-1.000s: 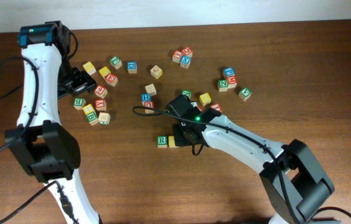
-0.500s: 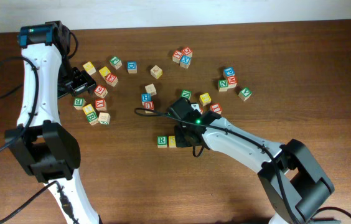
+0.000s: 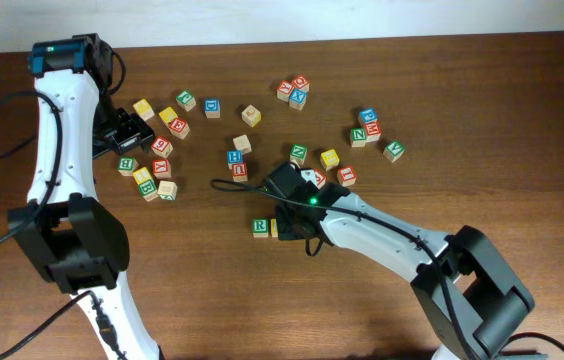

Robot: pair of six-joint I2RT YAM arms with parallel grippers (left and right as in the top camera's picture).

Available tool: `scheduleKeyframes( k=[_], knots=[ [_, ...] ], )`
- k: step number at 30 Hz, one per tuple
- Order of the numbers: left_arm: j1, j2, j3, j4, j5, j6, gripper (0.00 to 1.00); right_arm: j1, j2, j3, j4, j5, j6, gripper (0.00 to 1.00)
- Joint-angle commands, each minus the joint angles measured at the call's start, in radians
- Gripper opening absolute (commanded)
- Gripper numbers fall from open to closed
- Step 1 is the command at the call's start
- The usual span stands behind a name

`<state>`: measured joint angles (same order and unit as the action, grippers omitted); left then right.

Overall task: Spell out RSS
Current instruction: 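Lower the S block onto the table and open the right gripper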

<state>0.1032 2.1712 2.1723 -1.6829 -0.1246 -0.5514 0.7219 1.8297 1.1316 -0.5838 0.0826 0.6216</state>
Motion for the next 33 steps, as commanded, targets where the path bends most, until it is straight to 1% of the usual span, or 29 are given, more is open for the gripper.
scheduleKeyframes(
  k=[1,12,33],
  knots=[
    [-0.002,0.009,0.018,-0.001,-0.011,0.008,0.99,0.007,0.012,-0.034,0.018,0.023,0.013,0.29],
    [-0.002,0.009,0.018,-0.001,-0.011,0.008,0.99,0.007,0.012,-0.034,0.04,0.007,0.013,0.29],
    [-0.002,0.009,0.018,-0.001,-0.011,0.008,0.99,0.007,0.012,-0.034,0.024,-0.022,0.012,0.29]
  ],
)
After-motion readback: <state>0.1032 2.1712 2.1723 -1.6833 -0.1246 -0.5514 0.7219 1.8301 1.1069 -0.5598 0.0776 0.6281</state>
